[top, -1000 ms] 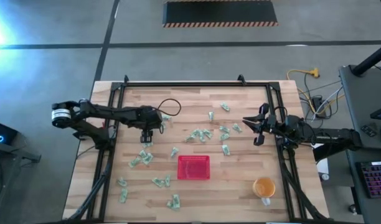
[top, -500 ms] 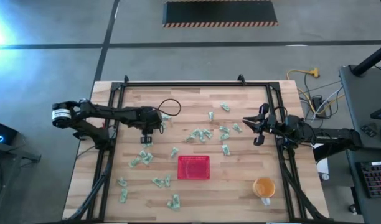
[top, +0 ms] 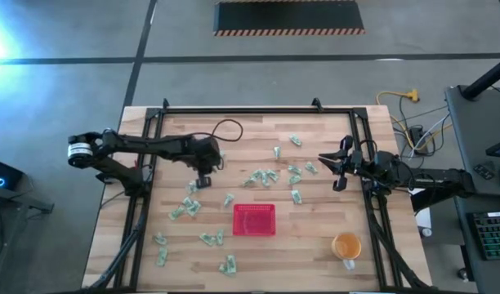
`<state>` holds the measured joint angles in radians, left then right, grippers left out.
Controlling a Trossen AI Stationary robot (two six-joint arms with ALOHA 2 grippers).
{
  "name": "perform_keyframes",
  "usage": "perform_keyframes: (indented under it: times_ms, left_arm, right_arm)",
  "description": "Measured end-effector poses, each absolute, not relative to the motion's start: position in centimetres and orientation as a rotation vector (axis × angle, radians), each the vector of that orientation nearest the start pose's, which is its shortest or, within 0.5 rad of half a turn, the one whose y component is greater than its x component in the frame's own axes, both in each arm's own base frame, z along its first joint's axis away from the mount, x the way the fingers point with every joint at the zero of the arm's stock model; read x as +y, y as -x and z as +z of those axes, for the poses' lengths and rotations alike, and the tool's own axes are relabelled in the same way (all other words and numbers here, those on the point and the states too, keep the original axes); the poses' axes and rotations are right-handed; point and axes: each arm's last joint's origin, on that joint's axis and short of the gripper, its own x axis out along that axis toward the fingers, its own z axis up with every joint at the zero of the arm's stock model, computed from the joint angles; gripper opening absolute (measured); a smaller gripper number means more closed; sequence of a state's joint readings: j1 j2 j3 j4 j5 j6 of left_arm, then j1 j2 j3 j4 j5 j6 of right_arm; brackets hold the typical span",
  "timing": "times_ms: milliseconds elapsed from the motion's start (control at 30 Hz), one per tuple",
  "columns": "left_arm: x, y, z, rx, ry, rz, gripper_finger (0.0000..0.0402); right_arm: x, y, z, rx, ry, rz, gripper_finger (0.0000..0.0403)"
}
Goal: Pick and place Stevia / Truvia into bins
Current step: Put the white stevia packet into the red bin
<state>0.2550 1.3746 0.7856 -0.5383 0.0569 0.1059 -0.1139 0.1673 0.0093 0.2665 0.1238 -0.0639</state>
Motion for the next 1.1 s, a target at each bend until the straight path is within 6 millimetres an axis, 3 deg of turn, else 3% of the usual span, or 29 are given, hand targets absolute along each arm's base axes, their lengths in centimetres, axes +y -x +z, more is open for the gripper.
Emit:
perform_keyframes:
  times_ms: [200,400,567,733,933,1100]
  left_arm:
    - [4.0,-26.7,21.1,0.841,0.157,-0.146,0.0008]
    - [0.3,-28.6,22.8,0.553,0.079,-0.369,0.0008]
    - [-2.6,-29.5,23.4,0.42,0.019,-0.471,0.0008]
    - [-4.1,-30.6,21.5,0.43,-0.055,-0.501,0.0008]
    - [-4.0,-32.4,17.8,0.56,-0.082,-0.398,0.0014]
    - [-4.1,-33.1,17.1,0.579,-0.08,-0.402,0.0051]
  right_arm:
    - [-1.6,-10.6,17.9,-0.1,0.069,-0.242,0.0047]
    - [-1.6,-10.6,17.9,-0.1,0.072,-0.242,0.0047]
    - [-1.6,-10.6,17.9,-0.1,0.071,-0.242,0.0047]
    - [-1.6,-10.6,17.9,-0.101,0.068,-0.244,0.0047]
    - [-1.6,-10.6,17.9,-0.103,0.048,-0.241,0.0047]
    - [-1.5,-10.6,17.6,-0.079,0.034,-0.21,0.0048]
